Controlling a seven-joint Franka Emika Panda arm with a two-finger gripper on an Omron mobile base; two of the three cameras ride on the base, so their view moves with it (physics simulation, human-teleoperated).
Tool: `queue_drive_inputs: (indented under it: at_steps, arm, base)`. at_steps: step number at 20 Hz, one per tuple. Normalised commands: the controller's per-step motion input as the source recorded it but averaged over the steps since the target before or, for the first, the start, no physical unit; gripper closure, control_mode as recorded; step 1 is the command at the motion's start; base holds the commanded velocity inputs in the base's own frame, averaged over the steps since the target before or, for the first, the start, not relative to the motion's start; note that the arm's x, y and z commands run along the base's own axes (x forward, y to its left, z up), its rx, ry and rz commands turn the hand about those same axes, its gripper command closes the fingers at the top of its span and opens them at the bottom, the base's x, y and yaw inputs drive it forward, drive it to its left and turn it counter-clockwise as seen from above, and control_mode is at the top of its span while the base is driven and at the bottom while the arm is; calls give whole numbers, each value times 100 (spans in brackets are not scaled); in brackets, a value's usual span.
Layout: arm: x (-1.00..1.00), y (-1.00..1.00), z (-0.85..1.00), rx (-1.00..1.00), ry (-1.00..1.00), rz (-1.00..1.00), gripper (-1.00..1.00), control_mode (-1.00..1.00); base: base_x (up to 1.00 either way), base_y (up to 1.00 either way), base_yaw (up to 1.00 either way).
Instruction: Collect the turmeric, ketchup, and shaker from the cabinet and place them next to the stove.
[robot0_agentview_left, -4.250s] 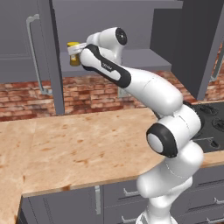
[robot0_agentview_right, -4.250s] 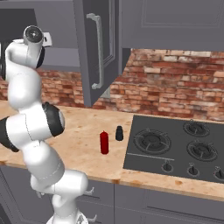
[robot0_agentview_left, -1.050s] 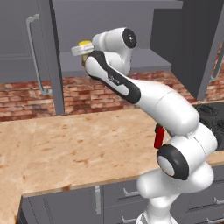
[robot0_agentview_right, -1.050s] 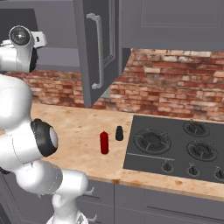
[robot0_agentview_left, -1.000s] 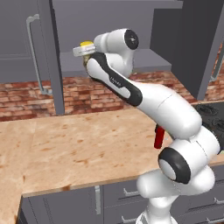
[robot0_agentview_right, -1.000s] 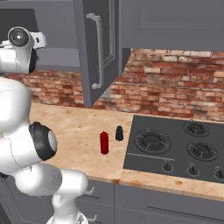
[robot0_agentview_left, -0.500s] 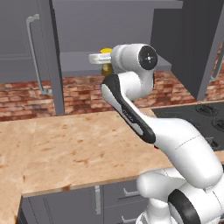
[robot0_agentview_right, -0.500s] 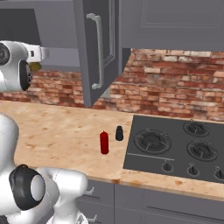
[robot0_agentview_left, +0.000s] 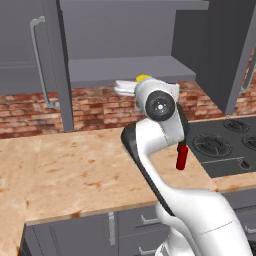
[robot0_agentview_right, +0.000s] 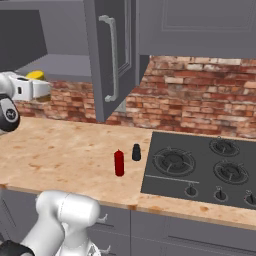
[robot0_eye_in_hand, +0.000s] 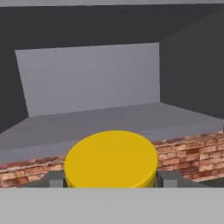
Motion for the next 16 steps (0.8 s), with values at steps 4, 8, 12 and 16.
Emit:
queue_drive_inputs:
  at_steps: [4, 8, 12, 16]
  arm:
    - [-52, -36, -34, 2, 4, -32, 100, -100]
    - [-14, -29, -31, 0, 5, -13, 100, -100]
    - [4, -20, -31, 0, 5, -10, 100, -100]
    - [15, -15, -35, 0, 8, -5, 100, -100]
  base:
    - [0, 0, 0]
    - [0, 0, 0]
    - [0, 0, 0]
    - [0, 0, 0]
